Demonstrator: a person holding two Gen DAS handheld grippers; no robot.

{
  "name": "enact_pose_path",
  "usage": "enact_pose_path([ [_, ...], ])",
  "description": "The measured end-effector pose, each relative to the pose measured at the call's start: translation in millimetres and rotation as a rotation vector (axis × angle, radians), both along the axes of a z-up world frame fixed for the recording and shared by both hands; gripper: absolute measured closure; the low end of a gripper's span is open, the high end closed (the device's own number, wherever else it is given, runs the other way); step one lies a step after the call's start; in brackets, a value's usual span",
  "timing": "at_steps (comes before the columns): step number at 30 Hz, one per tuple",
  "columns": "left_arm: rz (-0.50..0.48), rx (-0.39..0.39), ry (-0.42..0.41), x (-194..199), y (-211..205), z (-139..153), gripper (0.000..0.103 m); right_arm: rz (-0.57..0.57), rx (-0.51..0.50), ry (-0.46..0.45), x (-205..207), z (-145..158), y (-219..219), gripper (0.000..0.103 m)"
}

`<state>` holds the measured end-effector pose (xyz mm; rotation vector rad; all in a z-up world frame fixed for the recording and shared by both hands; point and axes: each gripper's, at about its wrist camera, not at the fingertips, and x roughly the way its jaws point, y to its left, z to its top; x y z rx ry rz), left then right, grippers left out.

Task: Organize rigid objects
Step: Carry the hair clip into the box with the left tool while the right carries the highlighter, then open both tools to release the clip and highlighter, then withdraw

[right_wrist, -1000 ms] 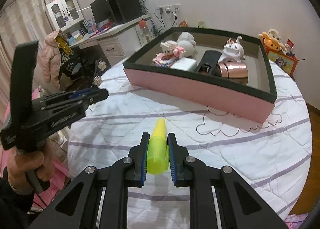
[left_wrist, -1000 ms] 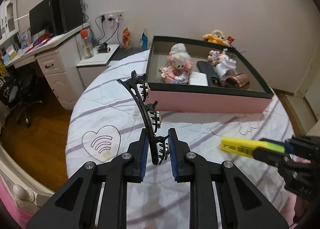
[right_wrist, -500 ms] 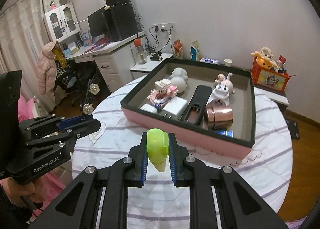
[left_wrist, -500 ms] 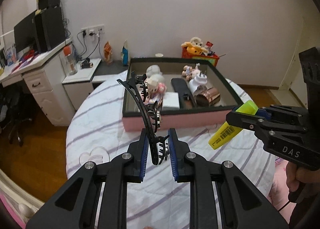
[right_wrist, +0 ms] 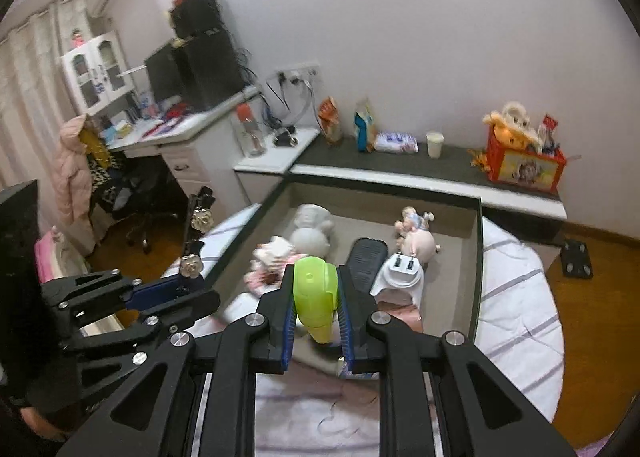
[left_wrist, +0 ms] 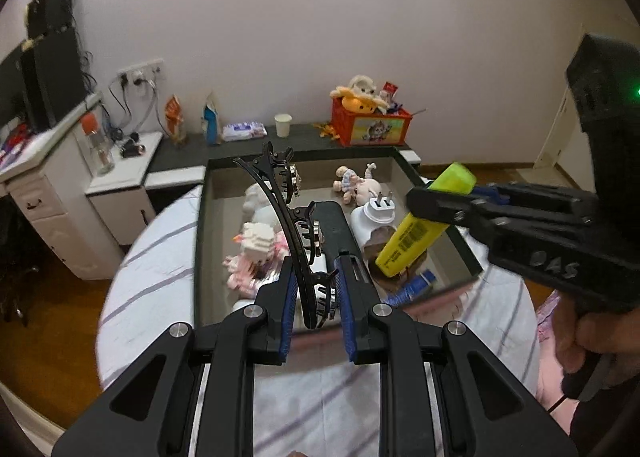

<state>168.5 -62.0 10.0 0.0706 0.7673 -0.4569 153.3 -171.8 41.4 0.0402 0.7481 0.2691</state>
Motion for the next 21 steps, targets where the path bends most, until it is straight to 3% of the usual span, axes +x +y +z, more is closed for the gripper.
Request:
enact_pose_path([
  [6, -0.003, 0.025, 0.083, 39.3, -19.8, -35.3, 0.083, -0.043, -0.013, 0.093, 46.3, -39.7, -9.9, 0.085],
  [10, -0.002, 0.045, 0.113, 51.7, -27.8, -49.4, 0.079, -0.086, -0.041, 0.095, 56.8, -49.3, -15.7, 0.080],
  [11, 0.003, 0.048, 0.115, 53.2, -28.5, -50.8, 0.075, -0.094, -0.041, 0.100, 58.8, -50.9, -17.3, 0.073],
  [12, 0.008, 0.046, 0.114, 54.0, -28.2, -51.6, 0.055, -0.108, -0.043, 0.102, 60.4, -53.1, -19.4, 0.066],
  [13, 0.017, 0.047, 0.106, 54.0, -27.5, -51.2, 0.025, -0.116, -0.049, 0.102, 61.4, -54.3, -20.0, 0.050],
  [14, 0.026, 0.051, 0.096, 53.2, -27.3, -50.4, 0.010, -0.128, -0.053, 0.098, 61.4, -55.6, -21.3, 0.039],
  [15, 0.036, 0.051, 0.078, 51.3, -25.9, -48.1, 0.001, -0.136, -0.050, 0.093, 60.7, -55.5, -22.7, 0.036],
  [17, 0.042, 0.064, 0.052, 48.3, -25.6, -43.2, 0.000, -0.150, -0.034, 0.089, 58.4, -54.7, -25.4, 0.023],
  [21, 0.059, 0.081, 0.042, 42.2, -22.8, -34.5, 0.000, -0.172, -0.020, 0.078, 54.1, -47.0, -26.2, 0.019],
])
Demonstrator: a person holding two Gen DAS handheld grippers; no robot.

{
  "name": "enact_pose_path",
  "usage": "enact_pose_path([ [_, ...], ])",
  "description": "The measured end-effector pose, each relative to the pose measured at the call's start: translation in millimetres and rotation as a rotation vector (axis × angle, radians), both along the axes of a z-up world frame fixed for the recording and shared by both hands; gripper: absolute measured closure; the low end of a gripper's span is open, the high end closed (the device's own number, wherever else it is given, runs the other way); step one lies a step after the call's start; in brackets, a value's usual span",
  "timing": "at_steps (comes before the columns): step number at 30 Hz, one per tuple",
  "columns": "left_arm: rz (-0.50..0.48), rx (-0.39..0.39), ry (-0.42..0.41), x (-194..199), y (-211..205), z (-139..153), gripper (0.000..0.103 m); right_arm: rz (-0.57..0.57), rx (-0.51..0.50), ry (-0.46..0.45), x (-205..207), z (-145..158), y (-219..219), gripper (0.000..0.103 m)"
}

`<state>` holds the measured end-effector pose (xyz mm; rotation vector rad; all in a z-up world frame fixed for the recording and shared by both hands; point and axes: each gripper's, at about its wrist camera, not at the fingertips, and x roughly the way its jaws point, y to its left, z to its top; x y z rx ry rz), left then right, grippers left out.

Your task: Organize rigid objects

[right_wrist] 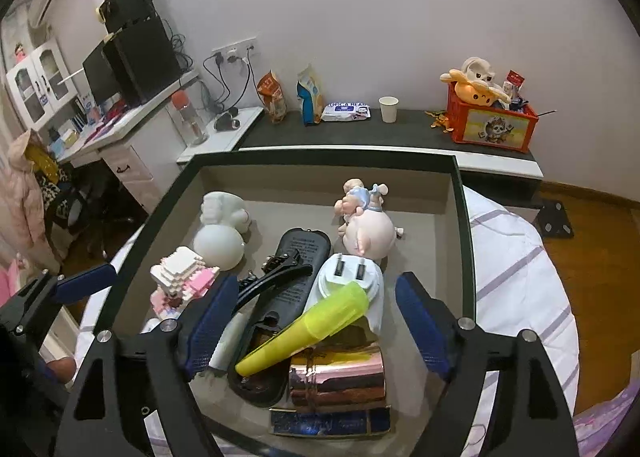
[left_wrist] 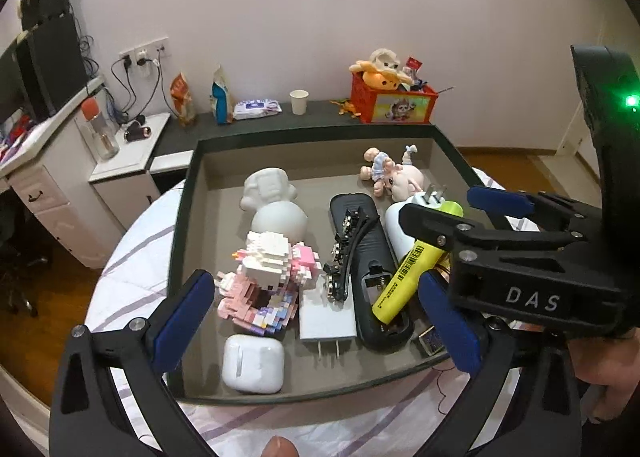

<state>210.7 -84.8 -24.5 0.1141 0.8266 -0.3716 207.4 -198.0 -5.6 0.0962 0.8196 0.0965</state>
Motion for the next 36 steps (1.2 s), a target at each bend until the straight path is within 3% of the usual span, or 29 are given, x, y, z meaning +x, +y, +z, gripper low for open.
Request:
enact_pose_path([
  [7, 0.036, 0.006, -0.059, -30.4, 15.4, 27.2, 0.000, -0.051, 0.033, -0.047, -25.6, 24.9, 2.1, 0.013],
  [9, 0.053, 0.003, -0.082, -43.6, 24.3, 37.6, 0.000, -0.058, 0.027, -0.071, -40.5, 36.6, 7.1, 0.000],
  [19, 0.100, -0.033, -0.154, -135.8, 70.1, 74.6, 0.000, -0.069, -0.043, -0.163, -133.0, 78.2, 45.1, 0.000],
  [29, 0.125, -0.018, -0.170, -219.1, 92.5, 61.8, 0.000, -0.102, -0.064, -0.201, -231.3, 80.1, 59.7, 0.000],
  [36, 0.144, -0.066, -0.163, -253.9, 99.9, 52.3, 0.000, -0.121, -0.095, -0.196, -275.0, 69.0, 71.2, 0.000],
])
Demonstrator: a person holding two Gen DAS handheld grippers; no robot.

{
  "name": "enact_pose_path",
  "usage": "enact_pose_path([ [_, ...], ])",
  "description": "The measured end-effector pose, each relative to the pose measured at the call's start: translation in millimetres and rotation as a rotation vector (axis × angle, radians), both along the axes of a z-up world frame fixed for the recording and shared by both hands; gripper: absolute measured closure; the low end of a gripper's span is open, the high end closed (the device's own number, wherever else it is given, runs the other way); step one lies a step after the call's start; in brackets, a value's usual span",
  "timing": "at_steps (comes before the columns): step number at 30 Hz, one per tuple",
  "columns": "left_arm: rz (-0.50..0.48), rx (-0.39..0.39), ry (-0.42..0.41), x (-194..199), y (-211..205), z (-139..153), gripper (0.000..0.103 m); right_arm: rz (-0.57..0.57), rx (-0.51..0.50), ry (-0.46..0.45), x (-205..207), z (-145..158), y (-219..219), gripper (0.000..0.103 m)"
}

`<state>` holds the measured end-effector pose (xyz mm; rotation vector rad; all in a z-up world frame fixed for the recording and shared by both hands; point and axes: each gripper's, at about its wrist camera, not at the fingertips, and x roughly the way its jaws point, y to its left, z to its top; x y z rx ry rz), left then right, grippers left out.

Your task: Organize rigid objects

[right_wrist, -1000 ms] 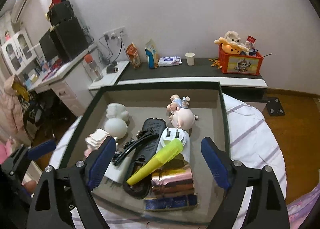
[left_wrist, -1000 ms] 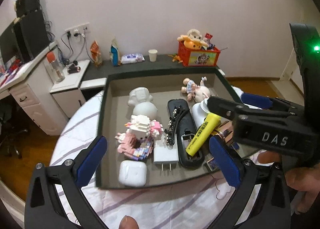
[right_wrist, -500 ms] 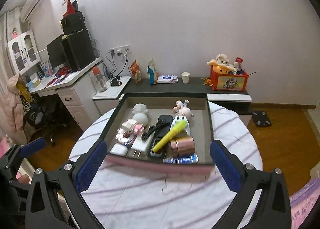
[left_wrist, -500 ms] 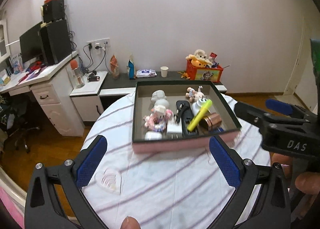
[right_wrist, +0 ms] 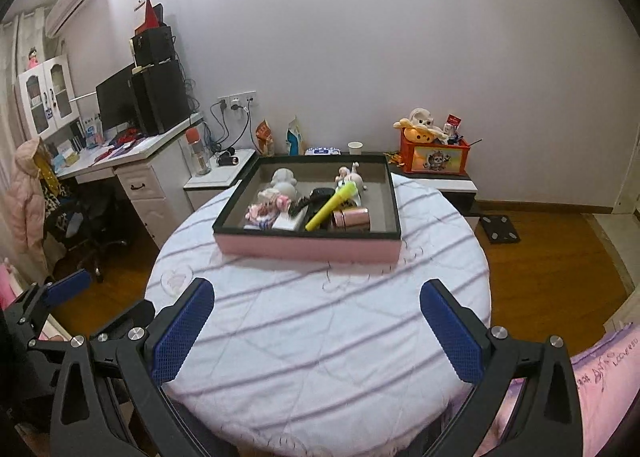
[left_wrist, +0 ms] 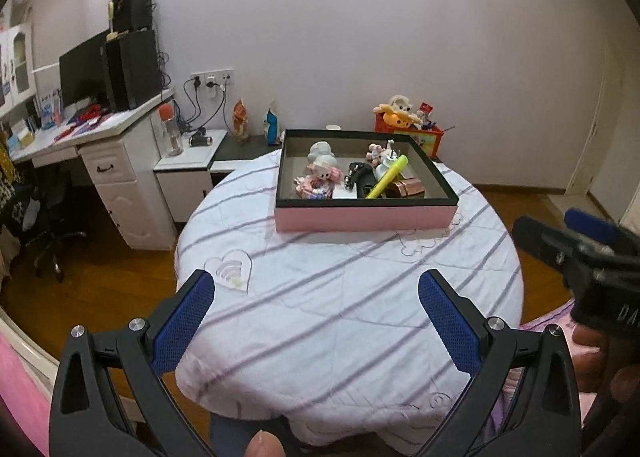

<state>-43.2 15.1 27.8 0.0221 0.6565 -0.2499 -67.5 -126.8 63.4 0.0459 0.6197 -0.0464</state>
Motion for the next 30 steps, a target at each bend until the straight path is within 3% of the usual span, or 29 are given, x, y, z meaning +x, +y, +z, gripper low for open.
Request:
enact_pose_path([
  [9, 0.045, -0.021, 0.019, -11.5, 11.2, -5.5, 0.000, -0.016, 0.003, 0.026, -14.8, -12.6, -1.0, 0.000],
  [21, 0.066, 0.012, 0.002, -17.1, 10.7, -4.2, 0.000, -0.023, 0.001, 0.019, -19.5, -10.7, -2.4, 0.000],
  [30, 0.052, -0.015, 0.019, -13.6, 9.3, -3.1, 0.000, -0.034, 0.002, 0.010, -22.0, -6.5, -6.6, 0.000],
])
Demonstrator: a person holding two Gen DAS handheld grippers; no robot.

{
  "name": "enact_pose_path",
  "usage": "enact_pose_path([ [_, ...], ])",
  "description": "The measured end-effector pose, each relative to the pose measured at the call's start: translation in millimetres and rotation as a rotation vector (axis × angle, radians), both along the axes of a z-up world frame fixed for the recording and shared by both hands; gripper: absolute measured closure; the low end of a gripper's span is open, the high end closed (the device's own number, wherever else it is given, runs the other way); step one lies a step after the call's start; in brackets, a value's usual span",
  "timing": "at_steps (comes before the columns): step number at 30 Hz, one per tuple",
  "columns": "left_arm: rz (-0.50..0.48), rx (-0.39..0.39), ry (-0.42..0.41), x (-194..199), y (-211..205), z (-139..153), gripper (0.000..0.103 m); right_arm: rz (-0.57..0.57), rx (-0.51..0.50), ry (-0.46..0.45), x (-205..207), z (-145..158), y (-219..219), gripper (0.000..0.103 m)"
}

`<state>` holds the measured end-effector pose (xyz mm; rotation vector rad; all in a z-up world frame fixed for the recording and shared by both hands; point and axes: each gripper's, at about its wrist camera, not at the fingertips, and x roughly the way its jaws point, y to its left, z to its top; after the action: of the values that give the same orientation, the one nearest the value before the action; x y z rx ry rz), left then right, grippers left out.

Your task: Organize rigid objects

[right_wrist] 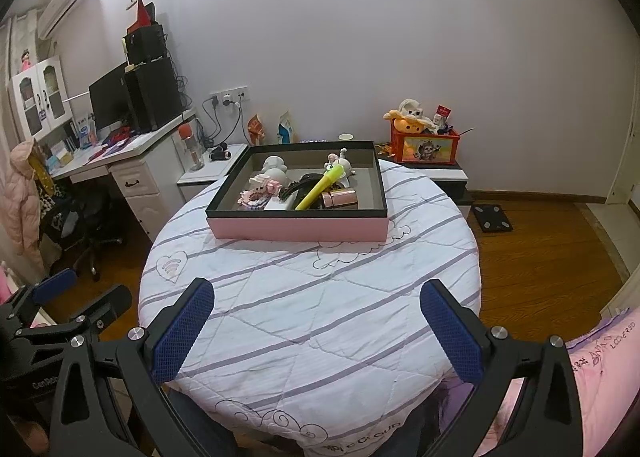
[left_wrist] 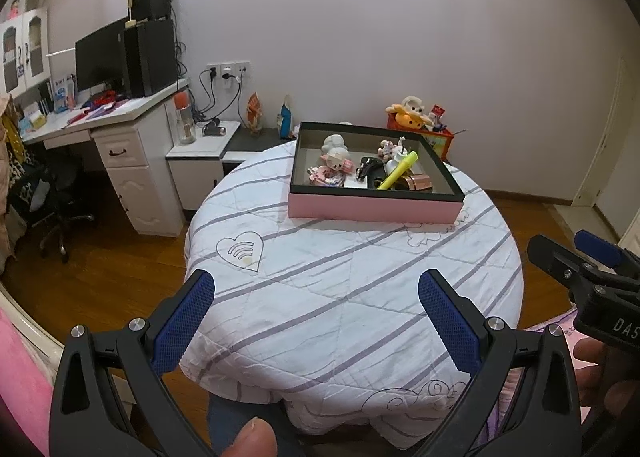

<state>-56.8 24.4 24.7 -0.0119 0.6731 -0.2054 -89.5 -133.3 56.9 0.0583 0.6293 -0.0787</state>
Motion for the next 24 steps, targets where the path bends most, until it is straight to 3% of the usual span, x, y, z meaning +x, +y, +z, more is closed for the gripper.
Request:
enact_pose_path([
  [10, -0.001, -0.038, 0.007, 1.8, 2.3, 5.7, 0.000, -0.009, -0.008, -0.026, -4.6, 9.1, -1.1, 0.000],
  [24, -0.002, 0.012, -0.015, 2.2, -7.1, 16.0, 0.000, -0.023, -0.004, -0.038, -6.4, 12.3, -2.7, 0.000],
])
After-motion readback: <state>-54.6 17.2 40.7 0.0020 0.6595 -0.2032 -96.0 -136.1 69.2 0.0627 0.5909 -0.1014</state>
